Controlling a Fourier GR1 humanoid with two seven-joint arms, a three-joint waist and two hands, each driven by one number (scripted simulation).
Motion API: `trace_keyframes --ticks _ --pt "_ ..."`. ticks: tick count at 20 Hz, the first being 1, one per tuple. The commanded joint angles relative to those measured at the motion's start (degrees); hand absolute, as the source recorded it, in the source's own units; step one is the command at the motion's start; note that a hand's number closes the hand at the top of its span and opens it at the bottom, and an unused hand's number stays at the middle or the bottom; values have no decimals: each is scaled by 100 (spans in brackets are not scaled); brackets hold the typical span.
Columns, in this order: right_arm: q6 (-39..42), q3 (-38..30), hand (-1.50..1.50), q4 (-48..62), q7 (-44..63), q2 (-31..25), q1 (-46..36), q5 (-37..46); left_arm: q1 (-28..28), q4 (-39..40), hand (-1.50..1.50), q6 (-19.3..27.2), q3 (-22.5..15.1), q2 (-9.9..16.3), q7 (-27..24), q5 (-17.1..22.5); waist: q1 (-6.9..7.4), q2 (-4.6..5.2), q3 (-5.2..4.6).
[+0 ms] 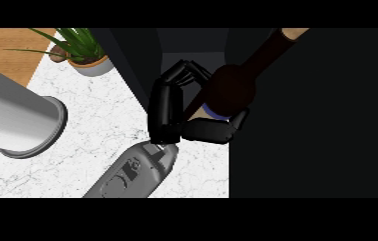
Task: Pick up the wine, place it into the cabinet and close the cabinet
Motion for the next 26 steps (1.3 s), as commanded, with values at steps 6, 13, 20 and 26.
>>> trace_keyframes --ticks 6,13,20,26 --pt "-111 63 -150 -943 311 99 355 -275 358 547 150 -318 75 -2 -891 449 43 -7 0" --pt "-391 284 -150 -766 511 124 -168 -8 187 1670 150 -214 110 -3 -1658 433 21 8 -6" --pt "161 127 -150 -637 -311 146 668 -179 363 1529 150 -451 479 201 -1803 392 58 -6 3" --pt "233 -619 -150 -503 -12 -293 284 -945 -56 2359 150 -316 602 -2 -2442 978 -2 7 2"
